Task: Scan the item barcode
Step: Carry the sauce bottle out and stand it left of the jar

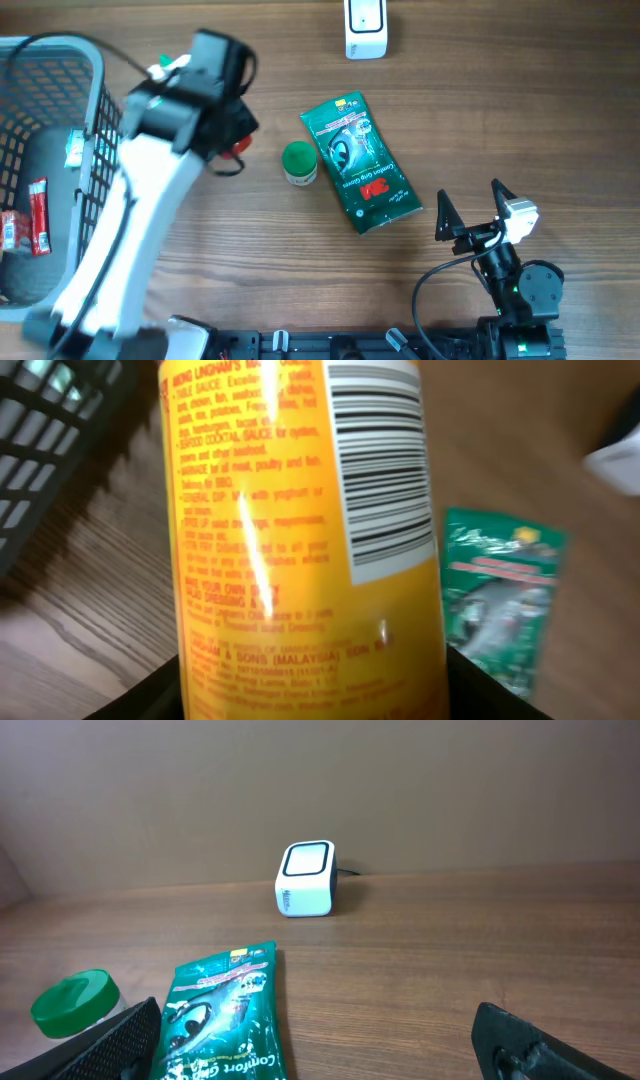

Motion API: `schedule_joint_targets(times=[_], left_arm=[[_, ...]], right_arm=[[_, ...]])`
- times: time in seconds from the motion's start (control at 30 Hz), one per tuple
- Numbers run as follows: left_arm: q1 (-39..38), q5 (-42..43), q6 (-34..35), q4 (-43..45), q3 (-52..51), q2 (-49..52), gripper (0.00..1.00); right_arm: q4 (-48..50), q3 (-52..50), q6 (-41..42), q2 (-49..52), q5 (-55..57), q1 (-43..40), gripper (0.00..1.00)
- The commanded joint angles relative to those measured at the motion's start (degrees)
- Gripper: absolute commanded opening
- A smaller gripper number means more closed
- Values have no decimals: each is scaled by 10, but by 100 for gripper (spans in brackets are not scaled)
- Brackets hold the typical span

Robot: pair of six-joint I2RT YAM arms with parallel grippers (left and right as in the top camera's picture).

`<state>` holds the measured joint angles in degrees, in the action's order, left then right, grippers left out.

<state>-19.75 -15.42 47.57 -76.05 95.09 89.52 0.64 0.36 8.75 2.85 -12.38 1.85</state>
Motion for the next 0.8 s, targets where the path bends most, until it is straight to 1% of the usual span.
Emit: schedule_joint_targets(times=[0.0, 0.13, 0.27, 0.4, 0.5, 0.53, 0.67, 0.77], left_arm=[[-4, -32, -7, 0, -19, 68, 52], [-4, -29, -7, 30, -61, 140, 51], [-4, -1, -8, 94, -119, 179, 51], [-16, 35, -15, 170, -186, 185, 52], [-34, 78, -53, 233, -225, 185, 53], [-42, 82, -56, 247, -233, 185, 53], [-79, 81, -69, 276, -239, 185, 55], [-95, 81, -68, 281, -239, 185, 57]], right_arm=[[2, -1, 3, 1, 4, 3, 100], [2, -1, 4, 1, 4, 3, 100], [2, -1, 4, 1, 4, 3, 100], [2, -1, 3, 1, 4, 3, 100], [2, -1, 4, 1, 4, 3, 100], [2, -1, 4, 1, 4, 3, 100], [2, -1, 4, 1, 4, 3, 100], [2, -1, 4, 1, 4, 3, 100]])
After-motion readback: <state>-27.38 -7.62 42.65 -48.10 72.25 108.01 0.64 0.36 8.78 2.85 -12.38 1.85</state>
